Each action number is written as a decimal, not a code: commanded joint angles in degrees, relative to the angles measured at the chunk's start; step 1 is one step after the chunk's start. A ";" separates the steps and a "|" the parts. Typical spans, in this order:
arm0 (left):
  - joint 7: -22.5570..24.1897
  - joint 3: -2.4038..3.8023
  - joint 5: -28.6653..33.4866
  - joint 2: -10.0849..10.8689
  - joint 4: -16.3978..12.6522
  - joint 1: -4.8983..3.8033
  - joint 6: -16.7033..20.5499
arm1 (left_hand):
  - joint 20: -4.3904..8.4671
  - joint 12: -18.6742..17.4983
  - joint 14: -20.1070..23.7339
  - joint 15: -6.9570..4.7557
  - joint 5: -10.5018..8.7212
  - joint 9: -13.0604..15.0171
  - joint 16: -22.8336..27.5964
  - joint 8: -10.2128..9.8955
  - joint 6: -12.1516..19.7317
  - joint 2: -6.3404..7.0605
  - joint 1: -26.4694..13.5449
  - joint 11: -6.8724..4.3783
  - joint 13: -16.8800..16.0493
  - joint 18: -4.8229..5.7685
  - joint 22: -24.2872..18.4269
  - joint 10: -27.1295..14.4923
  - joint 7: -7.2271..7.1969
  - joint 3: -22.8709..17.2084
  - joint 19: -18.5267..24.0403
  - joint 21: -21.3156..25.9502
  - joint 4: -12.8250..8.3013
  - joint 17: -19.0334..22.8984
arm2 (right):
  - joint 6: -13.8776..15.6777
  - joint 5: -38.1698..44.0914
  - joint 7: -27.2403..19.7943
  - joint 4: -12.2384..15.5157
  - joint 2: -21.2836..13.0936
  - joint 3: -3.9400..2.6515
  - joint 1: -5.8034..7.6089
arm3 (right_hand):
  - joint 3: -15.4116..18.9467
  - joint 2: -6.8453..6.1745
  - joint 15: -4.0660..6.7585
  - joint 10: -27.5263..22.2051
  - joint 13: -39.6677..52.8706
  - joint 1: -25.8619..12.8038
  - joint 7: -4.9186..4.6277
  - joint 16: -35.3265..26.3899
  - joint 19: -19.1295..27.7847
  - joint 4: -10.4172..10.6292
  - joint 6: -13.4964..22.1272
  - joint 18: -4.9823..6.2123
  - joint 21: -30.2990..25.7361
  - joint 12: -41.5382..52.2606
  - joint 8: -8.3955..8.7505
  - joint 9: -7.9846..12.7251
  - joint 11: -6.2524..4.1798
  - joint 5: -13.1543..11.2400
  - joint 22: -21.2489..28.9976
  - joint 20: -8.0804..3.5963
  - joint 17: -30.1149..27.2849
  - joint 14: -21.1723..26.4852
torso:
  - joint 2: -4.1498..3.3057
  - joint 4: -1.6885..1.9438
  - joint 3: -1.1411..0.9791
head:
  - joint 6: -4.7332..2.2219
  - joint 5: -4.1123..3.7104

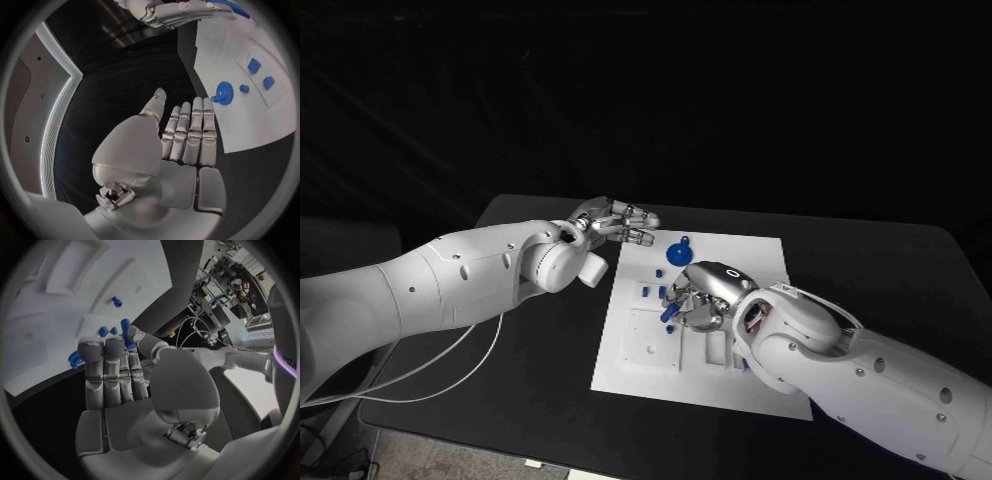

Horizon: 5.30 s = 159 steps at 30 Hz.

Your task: Assemble the parts on the task board

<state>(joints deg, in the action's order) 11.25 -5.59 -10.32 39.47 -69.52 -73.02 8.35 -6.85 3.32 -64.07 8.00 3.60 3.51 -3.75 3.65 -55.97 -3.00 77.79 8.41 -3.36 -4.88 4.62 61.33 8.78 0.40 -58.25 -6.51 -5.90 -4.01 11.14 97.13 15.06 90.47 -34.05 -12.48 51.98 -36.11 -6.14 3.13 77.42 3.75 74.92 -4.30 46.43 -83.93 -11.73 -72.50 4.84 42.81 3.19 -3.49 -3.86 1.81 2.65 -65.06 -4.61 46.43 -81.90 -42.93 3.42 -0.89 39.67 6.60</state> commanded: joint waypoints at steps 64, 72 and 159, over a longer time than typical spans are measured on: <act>0.13 0.04 0.29 -0.55 0.60 -0.02 -1.25 | -0.27 0.05 0.33 -0.10 0.27 0.02 0.20 -0.13 -0.16 -0.07 0.25 0.08 -0.09 0.89 -0.08 -0.31 0.13 -0.09 0.27 -0.11 0.33 -0.04 | -2.96 12.78 1.74 -1.42 3.93 7.07 -0.13 | -0.75 0.19 0.47 1.21 -0.09 -0.50 -0.01 -0.25 -2.79 -0.71 -0.77 1.20 -0.32 0.34 -0.18 -0.25 -0.66 0.18 -1.73 -0.39 0.01 -0.22 | 0.02 -0.04 0.00 | 0.26 0.40; 0.17 0.04 0.29 -0.66 0.53 -0.02 -1.17 | -0.27 0.05 0.33 -0.10 0.27 0.02 0.20 -0.13 -0.16 -0.07 0.25 0.08 -0.09 0.89 -0.08 -0.31 0.13 -0.09 0.27 -0.11 0.33 -0.04 | -4.64 14.54 4.19 -0.87 4.01 7.43 -0.12 | -0.74 0.17 0.43 1.17 -0.09 -0.50 -0.03 -0.17 -2.77 -0.80 -0.75 1.18 -0.29 0.33 -0.19 -0.25 -0.63 0.20 -2.11 -0.35 0.06 -0.15 | 0.03 0.05 -0.06 | 0.54 0.44; 1.44 0.02 -0.80 0.60 0.88 -0.02 -1.10 | -0.30 0.05 0.38 -0.10 0.23 0.04 0.20 -0.10 -0.54 -0.06 0.58 0.10 -0.10 0.85 -0.08 -0.43 0.09 -0.05 0.29 -0.07 0.30 -0.06 | 9.60 -14.91 -2.18 5.95 -7.37 1.50 1.05 | 13.26 -2.63 0.65 0.54 1.36 -2.27 -0.75 0.24 -2.68 6.70 6.09 2.52 -7.60 5.72 -0.23 -0.15 -1.24 4.01 8.20 0.00 -6.47 0.24 | 0.40 -0.71 -0.04 | -0.87 -2.11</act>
<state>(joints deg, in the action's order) 10.79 -5.62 -10.48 40.02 -68.61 -73.00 7.40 -7.05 3.32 -64.07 8.00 3.60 3.51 -3.75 3.65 -56.18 -3.02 77.80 8.62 -3.41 -4.88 4.62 61.12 8.99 0.39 -58.04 -6.51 -5.90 -4.01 19.69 93.09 15.90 96.09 -40.89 -10.90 52.88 -23.11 -9.14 3.52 77.06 4.97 72.66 -4.88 46.60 -83.99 -5.08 -66.22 7.92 35.09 8.46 -3.66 -3.97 0.88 6.42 -56.80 -4.34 39.91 -81.76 -42.69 3.01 -0.91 38.94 4.68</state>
